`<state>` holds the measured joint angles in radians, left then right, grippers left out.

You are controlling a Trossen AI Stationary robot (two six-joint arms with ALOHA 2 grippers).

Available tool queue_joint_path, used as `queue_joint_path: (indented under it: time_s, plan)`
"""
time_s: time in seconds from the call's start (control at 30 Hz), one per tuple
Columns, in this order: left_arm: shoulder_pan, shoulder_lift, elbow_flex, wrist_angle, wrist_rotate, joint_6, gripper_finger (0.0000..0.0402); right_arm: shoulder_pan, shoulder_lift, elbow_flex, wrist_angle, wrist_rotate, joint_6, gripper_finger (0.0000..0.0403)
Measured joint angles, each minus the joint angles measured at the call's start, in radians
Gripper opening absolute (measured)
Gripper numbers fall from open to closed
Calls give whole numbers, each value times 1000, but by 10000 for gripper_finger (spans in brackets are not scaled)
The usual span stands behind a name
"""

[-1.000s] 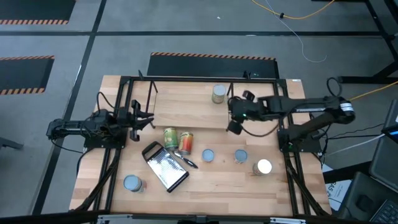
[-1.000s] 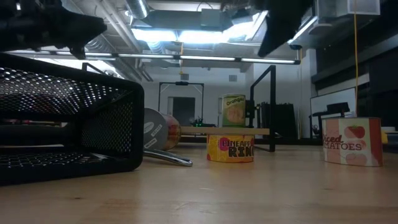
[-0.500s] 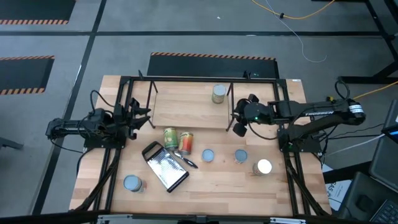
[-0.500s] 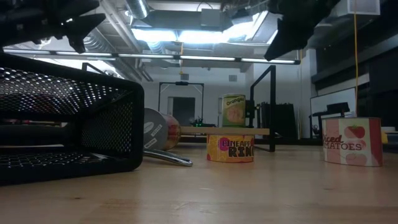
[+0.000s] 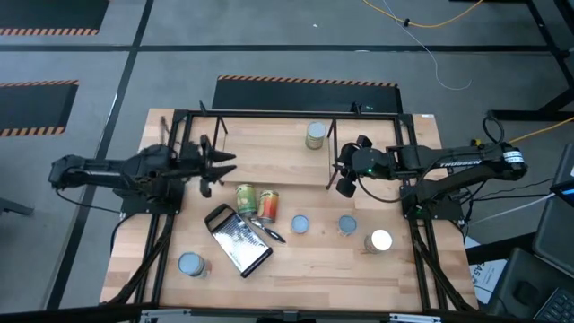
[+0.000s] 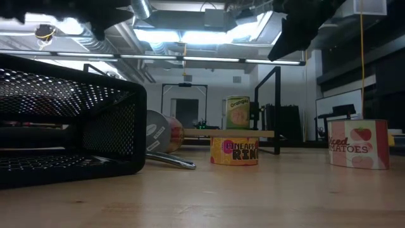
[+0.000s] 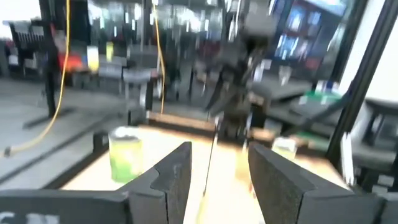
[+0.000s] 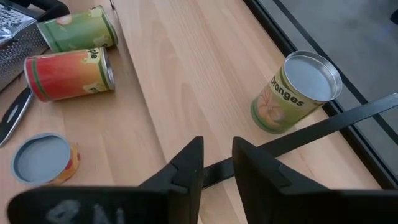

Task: Pick and place cans onto a shelf
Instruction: Put the canned pears on the shelf

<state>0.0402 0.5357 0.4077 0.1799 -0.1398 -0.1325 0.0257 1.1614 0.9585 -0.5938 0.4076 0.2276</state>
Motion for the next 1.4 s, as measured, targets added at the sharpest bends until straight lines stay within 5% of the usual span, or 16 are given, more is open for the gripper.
queue_joint_path:
  time_s: [0.57,0.97,1.4]
  plan:
    - [57,554,587,-762,49,-26,150,0,1,0,-3,-71,-4,90]
    - [202,776,614,-987,322,-17,150,0,1,0,-3,-71,-51,90]
    - [310,955,614,-1017,451,-15,152,0,1,0,-3,-71,-58,90]
